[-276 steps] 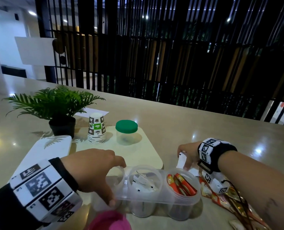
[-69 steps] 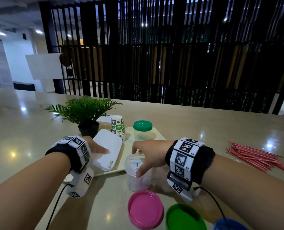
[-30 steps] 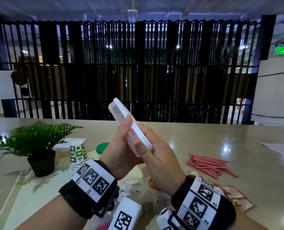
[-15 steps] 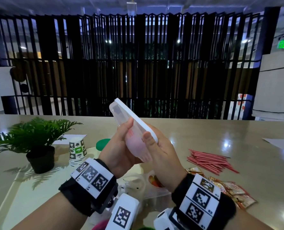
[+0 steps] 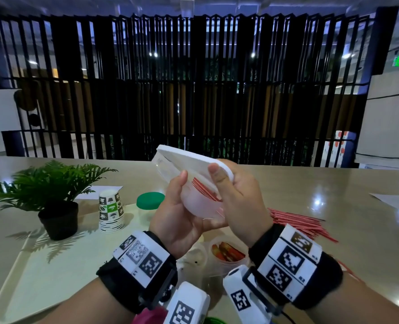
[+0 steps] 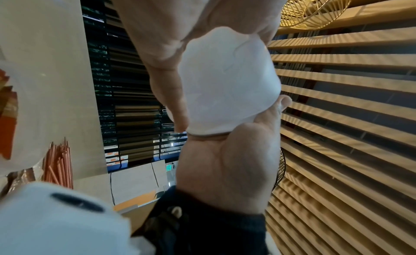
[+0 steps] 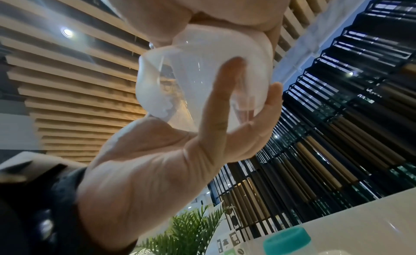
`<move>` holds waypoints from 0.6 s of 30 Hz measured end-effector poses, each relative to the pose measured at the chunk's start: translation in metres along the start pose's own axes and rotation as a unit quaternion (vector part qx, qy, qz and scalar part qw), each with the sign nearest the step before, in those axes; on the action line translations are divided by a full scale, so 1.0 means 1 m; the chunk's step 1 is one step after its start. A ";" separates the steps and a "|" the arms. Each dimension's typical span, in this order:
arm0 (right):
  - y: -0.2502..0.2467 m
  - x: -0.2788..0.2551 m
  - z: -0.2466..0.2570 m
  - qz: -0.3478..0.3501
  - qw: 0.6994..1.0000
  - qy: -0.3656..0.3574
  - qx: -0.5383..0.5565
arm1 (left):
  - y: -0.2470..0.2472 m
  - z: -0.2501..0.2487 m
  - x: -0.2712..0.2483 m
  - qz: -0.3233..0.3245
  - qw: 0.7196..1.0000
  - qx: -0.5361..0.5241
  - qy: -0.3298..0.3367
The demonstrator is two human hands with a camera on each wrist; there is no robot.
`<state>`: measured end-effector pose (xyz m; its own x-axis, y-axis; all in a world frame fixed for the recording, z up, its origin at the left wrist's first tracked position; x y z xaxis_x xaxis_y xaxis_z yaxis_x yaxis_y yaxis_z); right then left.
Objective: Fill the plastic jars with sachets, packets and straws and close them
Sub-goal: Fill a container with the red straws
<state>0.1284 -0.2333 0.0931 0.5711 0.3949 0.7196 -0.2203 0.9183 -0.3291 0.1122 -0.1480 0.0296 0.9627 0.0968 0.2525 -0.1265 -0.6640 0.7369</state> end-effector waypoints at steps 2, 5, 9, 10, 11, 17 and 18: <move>-0.006 0.003 0.000 -0.015 1.000 0.005 0.014 | 0.003 0.001 -0.001 0.017 1.000 -0.015 0.001; -0.014 0.011 0.000 -0.036 0.999 0.005 0.004 | 0.002 0.002 -0.001 0.027 0.999 -0.027 -0.001; -0.017 0.015 0.002 -0.043 0.999 -0.008 -0.027 | -0.002 0.003 0.003 0.017 0.999 -0.039 -0.021; -0.020 0.015 0.004 -0.048 0.998 -0.015 -0.032 | -0.003 0.003 0.003 0.012 0.999 -0.042 -0.028; -0.022 0.015 0.006 -0.054 0.998 -0.022 -0.035 | -0.001 0.004 0.003 0.013 0.998 -0.045 -0.036; -0.037 0.019 0.005 -0.100 0.991 -0.038 -0.080 | 0.000 0.009 0.004 0.007 0.997 -0.060 -0.054; -0.038 0.021 0.004 -0.105 0.990 -0.040 -0.087 | -0.001 0.010 0.005 0.005 0.996 -0.064 -0.057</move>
<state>0.1456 -0.2602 0.1230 0.5237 0.2037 0.8272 0.0405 0.9639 -0.2630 0.1191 -0.1546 0.0239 0.9813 0.0004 0.1924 -0.1587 -0.5638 0.8105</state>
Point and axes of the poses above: each hand's wrist, its own x-axis towards the middle knuckle, its own y-axis out of the palm, z = x × y, the point moved 9 cm from there along x, towards the middle knuckle, and after that the axes turned 14 degrees about -x, right-handed, at the moved point
